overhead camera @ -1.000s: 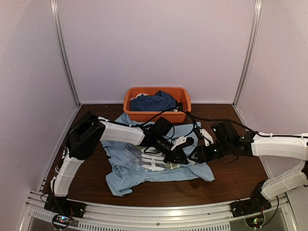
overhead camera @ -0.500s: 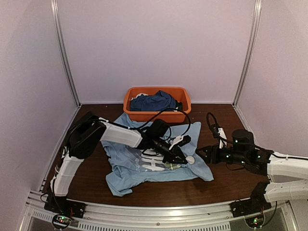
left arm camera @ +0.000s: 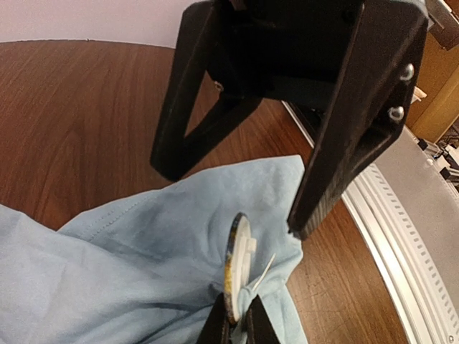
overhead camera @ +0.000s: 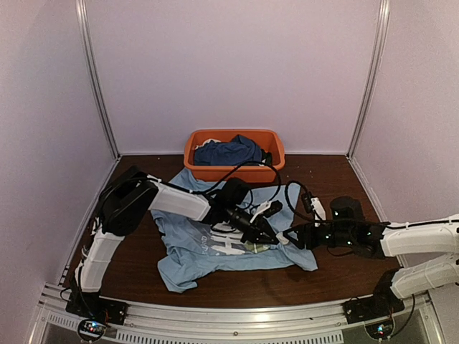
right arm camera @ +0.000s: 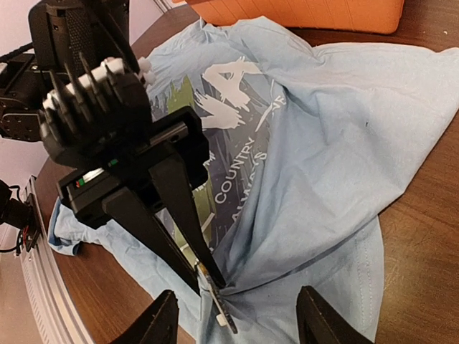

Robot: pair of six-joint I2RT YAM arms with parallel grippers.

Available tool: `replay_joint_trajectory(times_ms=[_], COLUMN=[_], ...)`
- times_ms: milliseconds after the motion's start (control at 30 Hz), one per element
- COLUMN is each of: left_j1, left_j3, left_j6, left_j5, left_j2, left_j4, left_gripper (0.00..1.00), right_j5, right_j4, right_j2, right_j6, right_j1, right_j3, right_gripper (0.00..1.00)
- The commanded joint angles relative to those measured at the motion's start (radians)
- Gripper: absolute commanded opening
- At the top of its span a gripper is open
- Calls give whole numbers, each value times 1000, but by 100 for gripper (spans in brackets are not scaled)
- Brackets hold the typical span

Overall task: Pin the brooch onto the clothing
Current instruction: Pin the brooch onto the flattened clothing.

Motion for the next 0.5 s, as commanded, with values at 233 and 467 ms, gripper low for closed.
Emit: replay_joint_trajectory(times_ms=[233,467], left_j1=[12,13], left_j3=[-21,-20], left_j6=[-19,-20], left_j5=[52,56], left_j2=[-47,-48], left_j4=[60,61], left_gripper=[0,0], right_j5=[-74,-118], right_j4=[62,21], right_j2=[30,79], right_j6=[-20,-44], right_j1=[-8,-13], right_j3=[31,73], right_gripper=[26,8])
